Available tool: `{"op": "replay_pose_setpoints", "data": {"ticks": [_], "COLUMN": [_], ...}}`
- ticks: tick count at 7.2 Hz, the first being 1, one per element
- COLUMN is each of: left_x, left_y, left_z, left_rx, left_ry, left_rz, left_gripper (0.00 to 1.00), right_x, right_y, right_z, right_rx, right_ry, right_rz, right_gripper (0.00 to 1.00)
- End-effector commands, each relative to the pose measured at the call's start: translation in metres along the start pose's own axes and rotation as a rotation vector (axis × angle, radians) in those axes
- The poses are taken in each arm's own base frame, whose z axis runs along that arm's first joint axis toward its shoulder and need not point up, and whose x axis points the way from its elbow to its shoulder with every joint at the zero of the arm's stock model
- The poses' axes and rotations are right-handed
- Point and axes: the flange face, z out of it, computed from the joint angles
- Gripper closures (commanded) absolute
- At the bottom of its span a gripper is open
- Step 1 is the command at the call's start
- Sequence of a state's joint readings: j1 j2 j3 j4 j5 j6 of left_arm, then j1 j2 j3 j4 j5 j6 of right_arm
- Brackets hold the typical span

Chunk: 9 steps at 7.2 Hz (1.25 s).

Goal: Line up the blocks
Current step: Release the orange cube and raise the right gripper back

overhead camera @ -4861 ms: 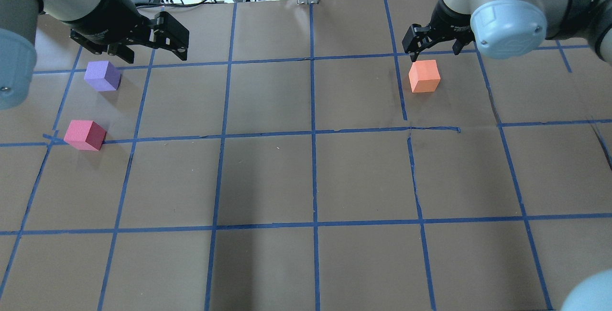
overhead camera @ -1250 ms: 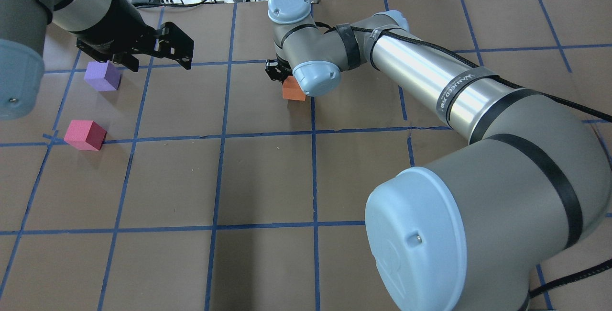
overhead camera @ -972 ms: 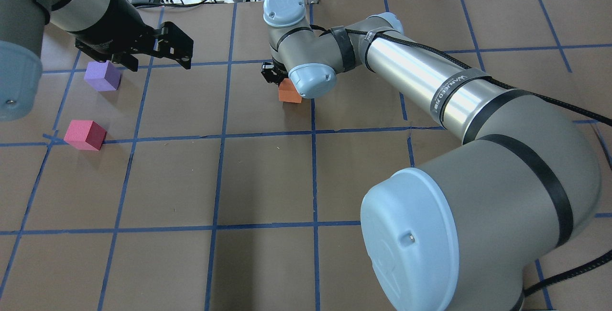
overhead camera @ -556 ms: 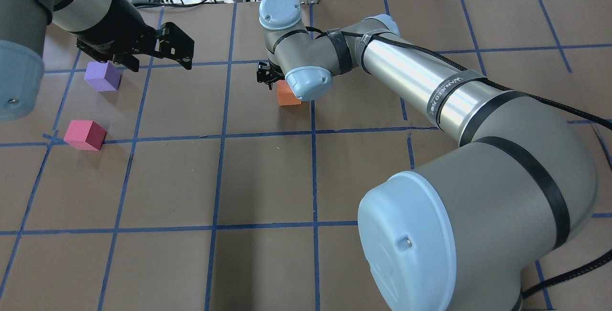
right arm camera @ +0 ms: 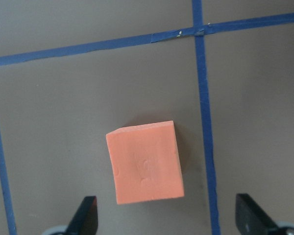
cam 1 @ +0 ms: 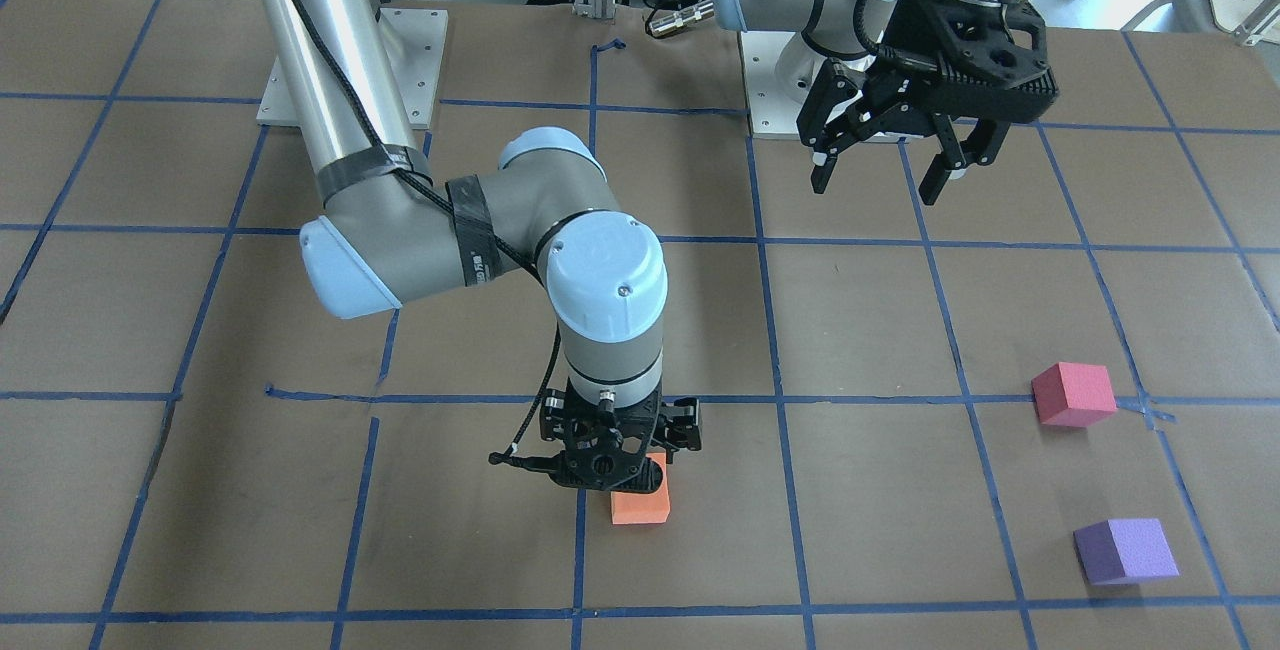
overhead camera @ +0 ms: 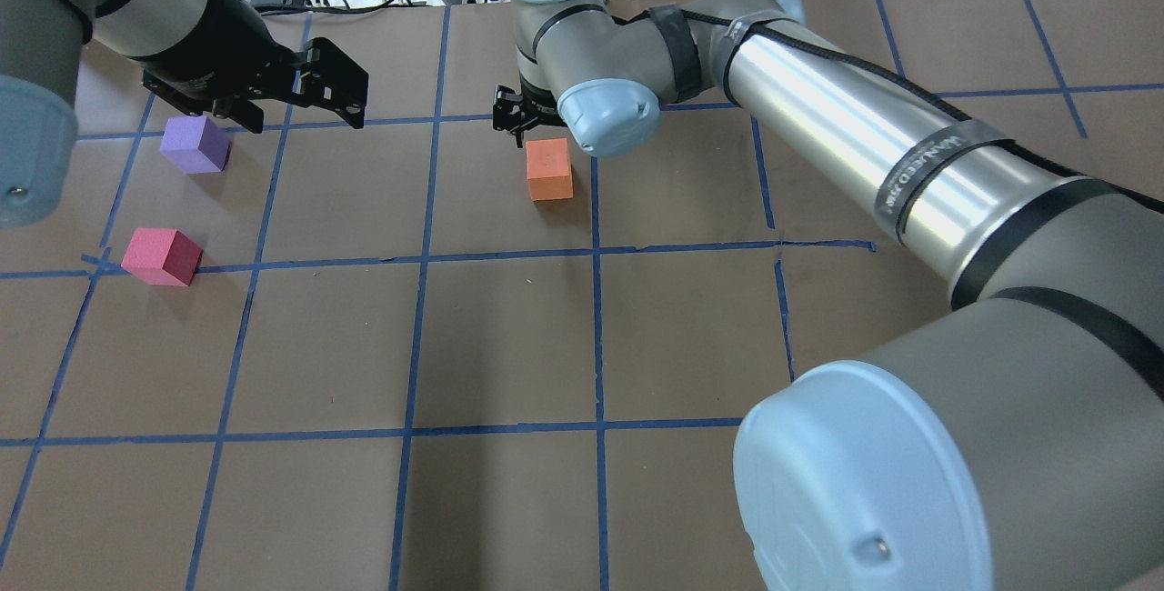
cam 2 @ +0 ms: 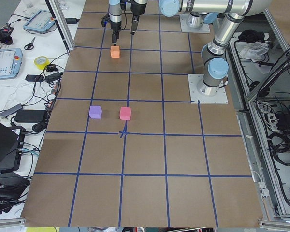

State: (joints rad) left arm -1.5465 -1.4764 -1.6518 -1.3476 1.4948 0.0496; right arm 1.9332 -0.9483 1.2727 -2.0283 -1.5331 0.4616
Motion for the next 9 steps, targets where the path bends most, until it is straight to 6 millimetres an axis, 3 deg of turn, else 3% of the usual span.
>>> {"op": "replay_pose_setpoints", "data": {"ticks": [1,2,4,5,6,7,9], "left_x": [-0.006,-0.004,-0.002,-0.006,-0.005,0.010,0.069], "left_y": [-0.001,0.001,-0.012,-0.027,-0.045,-0.052,-0.070], "left_z": [-0.009,-0.006,-0.002,0.007,0.017,0.039,0.114], "left_rx": [0.005,-0.021,-0.031,-0.037,-0.025,-0.051,-0.078], "left_ry": [-0.006,0.014,0.003,-0.014,-0.003,0.018,0.040], "left_rz": [-0.011,-0.033,-0.086,-0.122,-0.209,-0.229,-0.145], "left_gripper": [0.00,0.00,0.00,0.00,0.00,0.00,0.00], "right_x": [0.065,0.103,0.193,0.238,0.264,0.267,0.271], "right_y": [-0.021,-0.027,-0.018,-0.008,0.010,0.035,0.049], "right_z": [-0.075,-0.102,-0.157,-0.153,-0.159,-0.177,-0.183], "right_rx": [0.036,0.026,0.031,-0.014,-0.023,-0.006,-0.015], "right_ry": [-0.002,0.023,0.073,0.081,0.085,0.090,0.088], "right_rz": [-0.109,-0.171,-0.298,-0.335,-0.315,-0.311,-0.299], "right_gripper": [0.00,0.00,0.00,0.00,0.00,0.00,0.00]}}
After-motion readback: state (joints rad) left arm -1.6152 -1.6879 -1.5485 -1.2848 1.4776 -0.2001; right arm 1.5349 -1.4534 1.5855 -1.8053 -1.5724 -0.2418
